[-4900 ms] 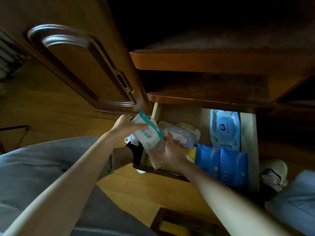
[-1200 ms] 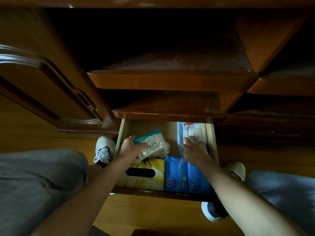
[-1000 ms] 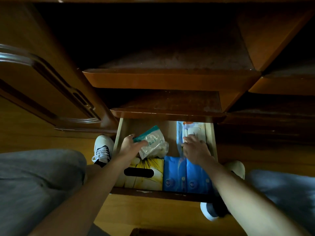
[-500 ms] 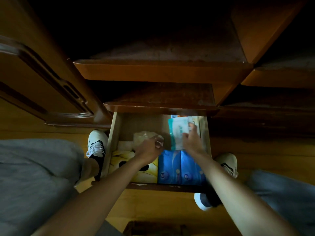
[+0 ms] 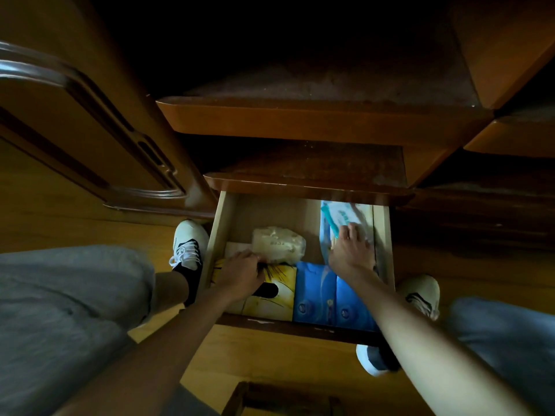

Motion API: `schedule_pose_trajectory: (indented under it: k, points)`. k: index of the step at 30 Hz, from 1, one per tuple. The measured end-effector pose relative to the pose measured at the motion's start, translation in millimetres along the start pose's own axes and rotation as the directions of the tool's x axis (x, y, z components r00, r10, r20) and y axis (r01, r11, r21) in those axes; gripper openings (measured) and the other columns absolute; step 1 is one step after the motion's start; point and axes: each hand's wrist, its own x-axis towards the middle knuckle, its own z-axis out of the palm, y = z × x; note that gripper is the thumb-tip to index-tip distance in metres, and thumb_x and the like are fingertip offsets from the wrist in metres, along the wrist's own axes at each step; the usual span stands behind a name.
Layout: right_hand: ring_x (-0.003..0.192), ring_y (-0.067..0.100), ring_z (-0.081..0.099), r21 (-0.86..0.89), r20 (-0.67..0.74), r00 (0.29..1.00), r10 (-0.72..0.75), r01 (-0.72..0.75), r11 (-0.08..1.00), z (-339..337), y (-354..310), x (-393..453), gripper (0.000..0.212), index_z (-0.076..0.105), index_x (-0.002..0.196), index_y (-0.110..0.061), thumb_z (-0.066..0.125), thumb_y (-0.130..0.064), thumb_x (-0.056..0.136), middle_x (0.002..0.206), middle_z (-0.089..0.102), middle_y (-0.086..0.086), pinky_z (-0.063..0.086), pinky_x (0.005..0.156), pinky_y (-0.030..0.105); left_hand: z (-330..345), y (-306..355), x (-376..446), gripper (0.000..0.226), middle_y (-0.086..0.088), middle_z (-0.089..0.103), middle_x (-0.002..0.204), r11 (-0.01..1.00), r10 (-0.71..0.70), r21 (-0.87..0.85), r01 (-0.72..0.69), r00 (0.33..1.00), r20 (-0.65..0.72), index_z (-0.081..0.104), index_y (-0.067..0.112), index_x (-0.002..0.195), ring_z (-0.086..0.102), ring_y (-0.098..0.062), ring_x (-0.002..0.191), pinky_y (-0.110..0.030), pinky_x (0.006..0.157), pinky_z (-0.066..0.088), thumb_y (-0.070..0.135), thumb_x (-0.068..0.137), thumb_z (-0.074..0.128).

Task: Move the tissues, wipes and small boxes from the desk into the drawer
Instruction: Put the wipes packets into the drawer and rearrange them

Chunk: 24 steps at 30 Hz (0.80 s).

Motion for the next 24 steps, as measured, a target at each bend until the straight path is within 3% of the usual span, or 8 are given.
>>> schedule_pose_trajectory:
  k: [3,7,11,13,15,17,20,24]
  points:
    - [0.148,0.034,0.030,-0.058,0.044,0.998,0.053,-0.050,0.997,-2.4,9.0,3.2,0.073,0.022,0.156,-0.003,0.051,-0.041,0.100,0.161,0.027,0.019,0.043,0.109,0.045,1.9,-1.5,0.5,0.043,-0.004,0.057,0.137,0.999,0.017,0.041,-0.018,1.000,0.024,0.055,0.023,0.137,0.052,-0.025,0.126,-0.039,0.103,0.044,0.033,0.095,0.058]
    - [0.119,0.030,0.059,-0.050,0.093,0.978,0.188,-0.184,0.982,-10.6,11.4,14.0,0.076,0.023,0.154,0.000,0.048,-0.048,0.099,0.141,0.051,0.020,0.053,0.087,0.039,2.5,-0.5,5.3,0.043,-0.003,0.055,0.140,0.999,-0.003,0.045,0.001,0.999,0.034,0.054,0.025,0.137,0.051,-0.025,0.128,-0.037,0.105,0.042,0.038,0.096,0.055]
    - [0.130,0.031,0.041,-0.191,0.005,0.990,0.143,-0.139,0.972,-9.9,2.7,19.1,0.106,0.011,0.160,-0.006,0.064,-0.060,0.085,0.149,0.036,0.019,0.043,0.101,0.040,3.8,-1.9,7.2,0.040,-0.002,0.057,0.138,1.000,-0.008,0.008,0.008,0.999,0.041,0.057,0.026,0.134,0.052,-0.025,0.126,-0.037,0.104,0.043,0.038,0.096,0.054]
    - [0.137,0.033,0.035,-0.236,-0.065,0.998,0.014,-0.029,0.971,-11.8,-3.8,28.1,0.103,0.010,0.160,-0.009,0.061,-0.060,0.087,0.154,0.031,0.018,0.038,0.110,0.042,5.2,-2.7,8.2,0.039,-0.002,0.059,0.135,1.000,0.003,0.017,-0.003,1.000,0.017,0.058,0.026,0.133,0.054,-0.024,0.124,-0.037,0.103,0.043,0.039,0.096,0.052]
    - [0.153,0.036,0.013,-0.174,0.015,0.996,-0.089,0.091,0.981,-7.0,1.6,38.4,0.094,0.001,0.163,-0.014,0.049,-0.059,0.095,0.167,0.012,0.018,0.022,0.122,0.050,8.0,-5.4,6.2,0.044,-0.003,0.058,0.136,0.999,0.025,0.037,-0.025,1.000,0.003,0.055,0.025,0.136,0.052,-0.025,0.126,-0.039,0.106,0.040,0.044,0.096,0.051]
    - [0.156,0.034,-0.004,-0.148,0.124,0.985,-0.123,0.141,0.979,3.0,12.5,38.9,0.091,-0.008,0.163,-0.017,0.040,-0.060,0.099,0.170,-0.004,0.013,0.013,0.124,0.054,15.5,-9.9,0.2,0.058,-0.003,0.051,0.143,0.991,0.084,0.106,-0.087,0.996,0.033,0.046,0.024,0.144,0.044,-0.027,0.133,-0.042,0.115,0.029,0.053,0.095,0.052]
    - [0.155,0.035,0.000,-0.168,0.080,0.990,-0.120,0.132,0.977,14.7,18.0,23.0,0.091,-0.010,0.162,-0.014,0.040,-0.057,0.099,0.170,0.001,0.014,0.021,0.122,0.055,31.1,-12.9,-5.9,0.071,-0.003,0.041,0.150,0.953,0.127,0.271,-0.132,0.991,0.035,0.029,0.025,0.153,0.034,-0.028,0.138,-0.044,0.120,0.014,0.050,0.093,0.056]
    - [0.154,0.035,0.006,-0.141,0.056,0.995,-0.084,0.092,0.986,13.2,9.3,14.7,0.091,-0.002,0.162,-0.010,0.047,-0.055,0.098,0.167,0.008,0.016,0.023,0.121,0.057,40.5,-10.7,-0.3,0.072,-0.008,0.042,0.148,0.947,0.117,0.303,-0.109,0.993,-0.010,0.030,0.021,0.153,0.036,-0.031,0.137,-0.047,0.119,0.014,0.042,0.092,0.060]
